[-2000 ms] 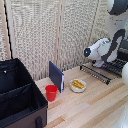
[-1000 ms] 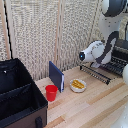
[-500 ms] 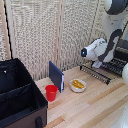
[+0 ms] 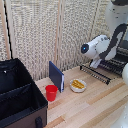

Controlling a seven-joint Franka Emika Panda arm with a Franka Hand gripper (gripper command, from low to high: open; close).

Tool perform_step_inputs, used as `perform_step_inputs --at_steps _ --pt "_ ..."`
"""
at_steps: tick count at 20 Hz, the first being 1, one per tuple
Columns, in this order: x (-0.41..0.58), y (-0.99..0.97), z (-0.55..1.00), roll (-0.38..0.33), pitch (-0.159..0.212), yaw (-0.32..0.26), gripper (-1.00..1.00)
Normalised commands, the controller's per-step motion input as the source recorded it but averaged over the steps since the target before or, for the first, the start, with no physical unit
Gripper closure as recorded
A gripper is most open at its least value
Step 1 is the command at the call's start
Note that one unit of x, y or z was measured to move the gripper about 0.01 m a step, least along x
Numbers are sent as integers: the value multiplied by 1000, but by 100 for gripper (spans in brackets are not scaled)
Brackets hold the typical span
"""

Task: With care, position your gripper close to the oven tray handle. Make sure to grip the handle tightly. Delicately and attentively pull the tray out from the oven.

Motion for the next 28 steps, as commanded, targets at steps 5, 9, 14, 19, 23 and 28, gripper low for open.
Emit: perform_step_inputs --at_steps 5,9,14,19,23,28 --pt "127 761 215 67 -3 33 100" --pt "115 440 149 22 -1 33 100" --pt "157 -13 109 0 14 6 -100" --pt "242 -62 247 38 75 32 -100" --pt "127 -51 441 34 29 1 -100" --pt "58 -9 607 -2 1 0 -100"
